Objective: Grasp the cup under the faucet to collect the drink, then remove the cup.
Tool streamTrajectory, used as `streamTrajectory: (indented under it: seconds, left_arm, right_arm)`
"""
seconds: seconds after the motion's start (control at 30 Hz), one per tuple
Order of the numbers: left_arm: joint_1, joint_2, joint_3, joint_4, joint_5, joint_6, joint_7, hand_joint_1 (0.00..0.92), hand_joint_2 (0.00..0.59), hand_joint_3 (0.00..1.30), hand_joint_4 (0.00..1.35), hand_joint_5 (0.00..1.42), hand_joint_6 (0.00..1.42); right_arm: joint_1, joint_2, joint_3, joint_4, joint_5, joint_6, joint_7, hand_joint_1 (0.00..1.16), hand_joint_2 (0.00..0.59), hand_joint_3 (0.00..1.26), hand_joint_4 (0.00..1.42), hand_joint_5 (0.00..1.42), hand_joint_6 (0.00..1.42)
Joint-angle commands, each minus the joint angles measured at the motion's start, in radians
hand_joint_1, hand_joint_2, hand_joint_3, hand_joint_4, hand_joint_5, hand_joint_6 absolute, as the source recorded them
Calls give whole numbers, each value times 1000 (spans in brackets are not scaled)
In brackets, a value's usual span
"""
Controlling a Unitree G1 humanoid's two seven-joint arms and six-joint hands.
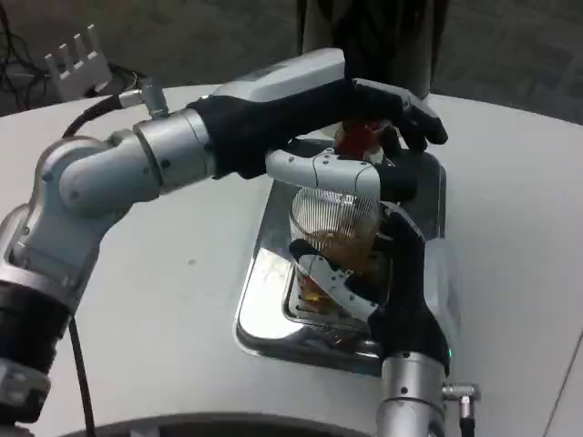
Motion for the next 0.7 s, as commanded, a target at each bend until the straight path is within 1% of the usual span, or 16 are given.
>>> streamTrajectory:
  seconds: [0.03,0.27,0.47,0.7]
  left_arm:
    - [4,16,2,25,18,2,-5,0,19,348,328,381,377]
    - [-8,12,5,48,19,-14,5,0,19,348,328,381,376]
    - [-13,10,10,65,16,-27,13,0,18,348,328,381,376]
    - [-13,7,38,84,-1,-45,39,0,20,330,318,403,388]
  right_arm:
    - [-24,93,-2,22,14,-16,-7,718,222,474,498,471,274]
    - [-16,81,-10,12,4,-32,-36,718,222,560,592,557,299]
    - [17,65,-13,-18,0,-28,-33,708,217,627,656,626,337]
    - [28,58,-18,-26,0,-22,-26,707,218,637,678,644,341]
